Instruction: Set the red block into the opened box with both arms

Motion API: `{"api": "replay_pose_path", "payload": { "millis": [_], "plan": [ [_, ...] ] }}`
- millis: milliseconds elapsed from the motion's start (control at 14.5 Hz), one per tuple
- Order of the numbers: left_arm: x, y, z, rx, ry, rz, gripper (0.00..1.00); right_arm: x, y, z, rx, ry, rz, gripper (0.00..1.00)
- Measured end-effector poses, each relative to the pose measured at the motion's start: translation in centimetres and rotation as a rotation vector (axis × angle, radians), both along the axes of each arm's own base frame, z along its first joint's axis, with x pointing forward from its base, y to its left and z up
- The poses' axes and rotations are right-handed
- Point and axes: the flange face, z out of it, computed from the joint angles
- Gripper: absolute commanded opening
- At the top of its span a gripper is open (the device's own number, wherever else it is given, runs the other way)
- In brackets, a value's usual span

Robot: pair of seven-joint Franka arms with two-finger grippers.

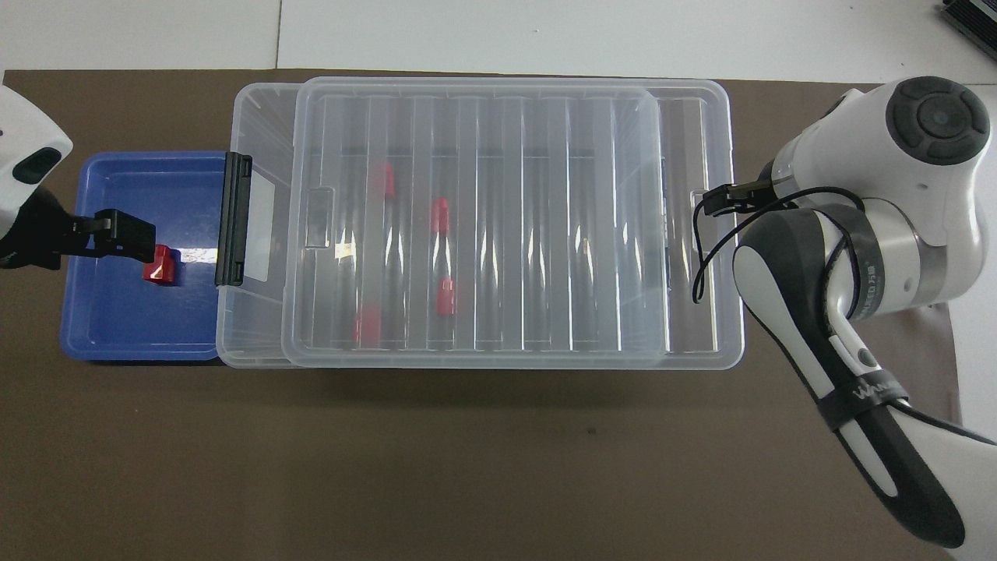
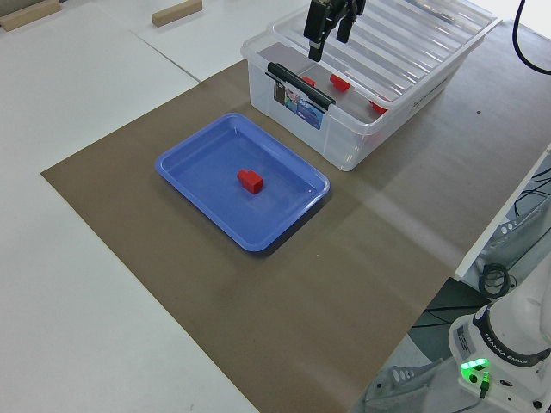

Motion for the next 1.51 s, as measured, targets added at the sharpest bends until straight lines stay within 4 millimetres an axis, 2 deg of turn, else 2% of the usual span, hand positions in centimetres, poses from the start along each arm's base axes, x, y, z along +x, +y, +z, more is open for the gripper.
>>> {"api": "replay_pose_path", "payload": {
  "millis": [275,757,895,1032,1101,1308,1514],
  "plan": [
    [0.0,0.0,0.0,0.0,0.0,0.0,1.0,0.1,-2.6,0.1,-0.031,0.008,-0.027,1.0],
    [0.2,0.4,-0.5,-0.001,-0.013,0.026,1.0,0.0,-8.2,0.3,-0.046,0.034,-0.082,1.0],
    [0.5,3.1,-2.1,-0.001,-0.019,0.05,1.0,-0.2,-9.3,0.4,-0.064,0.047,-0.082,1.0],
    [0.8,6.3,-2.9,-0.001,-0.046,0.048,1.0,-0.5,-10.5,0.6,-0.081,0.059,-0.081,1.0],
    [0.9,7.3,-3.1,-0.001,-0.063,0.049,1.0,-0.6,-11.2,0.7,-0.084,0.062,-0.078,1.0],
    [1.2,8.0,-5.1,-0.001,-0.09,0.048,1.0,-0.8,-13.1,0.7,-0.087,0.069,-0.069,1.0],
    [1.5,8.5,-8.5,-0.004,-0.104,0.052,1.0,-0.9,-13.7,0.8,-0.103,0.076,-0.065,1.0]
  ]
}}
